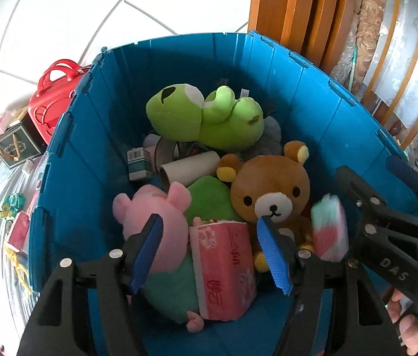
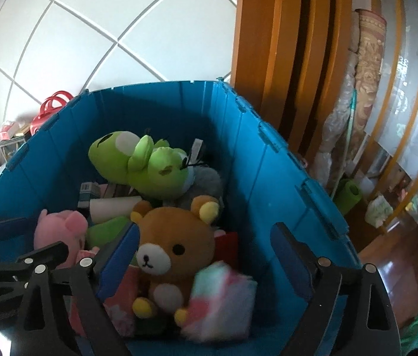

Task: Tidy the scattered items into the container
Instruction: 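Withdraw both open tools from the crate back over the table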

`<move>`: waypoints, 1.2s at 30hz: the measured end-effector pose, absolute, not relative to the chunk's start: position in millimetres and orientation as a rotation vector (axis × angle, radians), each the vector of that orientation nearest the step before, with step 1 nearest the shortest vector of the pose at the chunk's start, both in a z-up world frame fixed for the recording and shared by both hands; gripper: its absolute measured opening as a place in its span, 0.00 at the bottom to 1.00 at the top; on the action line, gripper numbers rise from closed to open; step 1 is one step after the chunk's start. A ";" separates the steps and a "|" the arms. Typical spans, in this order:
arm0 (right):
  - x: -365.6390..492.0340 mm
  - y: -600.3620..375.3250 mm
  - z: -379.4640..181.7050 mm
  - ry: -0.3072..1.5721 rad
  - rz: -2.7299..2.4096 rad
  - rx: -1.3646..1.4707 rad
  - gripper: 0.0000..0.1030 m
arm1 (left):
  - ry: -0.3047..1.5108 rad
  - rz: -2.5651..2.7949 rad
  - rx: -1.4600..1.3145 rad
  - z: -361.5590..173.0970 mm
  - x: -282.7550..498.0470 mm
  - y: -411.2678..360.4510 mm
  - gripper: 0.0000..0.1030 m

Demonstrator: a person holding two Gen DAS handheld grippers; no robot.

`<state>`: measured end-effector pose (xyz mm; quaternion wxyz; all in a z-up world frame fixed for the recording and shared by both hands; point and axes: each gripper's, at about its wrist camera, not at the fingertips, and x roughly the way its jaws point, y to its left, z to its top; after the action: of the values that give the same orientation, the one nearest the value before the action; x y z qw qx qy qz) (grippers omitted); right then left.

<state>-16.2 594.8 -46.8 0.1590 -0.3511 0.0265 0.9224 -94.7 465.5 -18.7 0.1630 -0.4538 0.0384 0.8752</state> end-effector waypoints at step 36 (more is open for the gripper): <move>12.4 388.3 4.1 0.031 2.967 -0.734 1.00 | -0.348 2.984 -0.844 10.5 -24.5 166.5 0.82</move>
<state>12.4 388.3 4.1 0.0422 -0.2400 0.0102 0.9698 -24.5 166.5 10.5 0.0103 -0.2704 -0.1116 0.9562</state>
